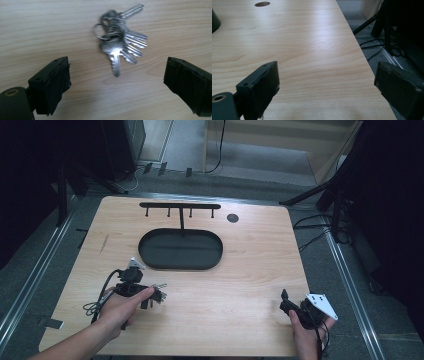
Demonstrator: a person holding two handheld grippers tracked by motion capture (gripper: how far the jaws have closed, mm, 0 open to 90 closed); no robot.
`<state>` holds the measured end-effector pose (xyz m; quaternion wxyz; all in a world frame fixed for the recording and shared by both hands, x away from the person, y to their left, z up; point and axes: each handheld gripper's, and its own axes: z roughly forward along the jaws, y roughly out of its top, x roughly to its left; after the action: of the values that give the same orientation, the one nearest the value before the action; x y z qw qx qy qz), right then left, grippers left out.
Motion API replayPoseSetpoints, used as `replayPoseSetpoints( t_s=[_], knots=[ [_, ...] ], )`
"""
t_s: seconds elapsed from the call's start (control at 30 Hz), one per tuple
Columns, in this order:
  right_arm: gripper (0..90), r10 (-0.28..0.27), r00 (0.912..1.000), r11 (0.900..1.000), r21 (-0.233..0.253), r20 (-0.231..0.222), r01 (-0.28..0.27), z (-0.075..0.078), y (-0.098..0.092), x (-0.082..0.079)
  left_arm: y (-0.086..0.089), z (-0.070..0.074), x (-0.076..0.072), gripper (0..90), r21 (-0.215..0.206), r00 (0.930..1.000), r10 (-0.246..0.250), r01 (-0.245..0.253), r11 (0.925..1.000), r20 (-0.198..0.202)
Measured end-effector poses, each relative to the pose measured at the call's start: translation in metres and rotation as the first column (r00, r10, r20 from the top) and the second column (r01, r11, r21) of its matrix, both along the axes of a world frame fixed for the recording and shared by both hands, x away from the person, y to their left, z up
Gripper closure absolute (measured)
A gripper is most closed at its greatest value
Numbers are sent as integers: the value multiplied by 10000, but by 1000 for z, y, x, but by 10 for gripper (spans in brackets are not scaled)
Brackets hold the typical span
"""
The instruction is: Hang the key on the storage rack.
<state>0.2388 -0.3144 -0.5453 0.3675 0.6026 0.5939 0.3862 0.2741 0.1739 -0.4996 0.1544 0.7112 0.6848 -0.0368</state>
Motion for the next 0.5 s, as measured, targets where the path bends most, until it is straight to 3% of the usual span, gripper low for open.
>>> replayPoseSetpoints(
  t_s=[0.17,0.27,0.37,0.5],
  knots=[
    [57,40,10000,10000,-17,3,-40,0,0,0,-18,-11,7,70,413,9986,202,-182,9990,-492],
    [57,63,10000,10000,-29,6,-63,0,0,0,-21,-13,9,144,889,9972,529,-481,9949,-532],
    [58,77,10000,10000,-17,-23,-77,0,0,0,-21,-13,12,177,1153,9983,460,-415,9925,-366],
    [58,123,9999,9999,-64,-65,-124,0,1,1,-20,-11,10,300,1544,9999,45,-30,9880,-98]
  ],
)
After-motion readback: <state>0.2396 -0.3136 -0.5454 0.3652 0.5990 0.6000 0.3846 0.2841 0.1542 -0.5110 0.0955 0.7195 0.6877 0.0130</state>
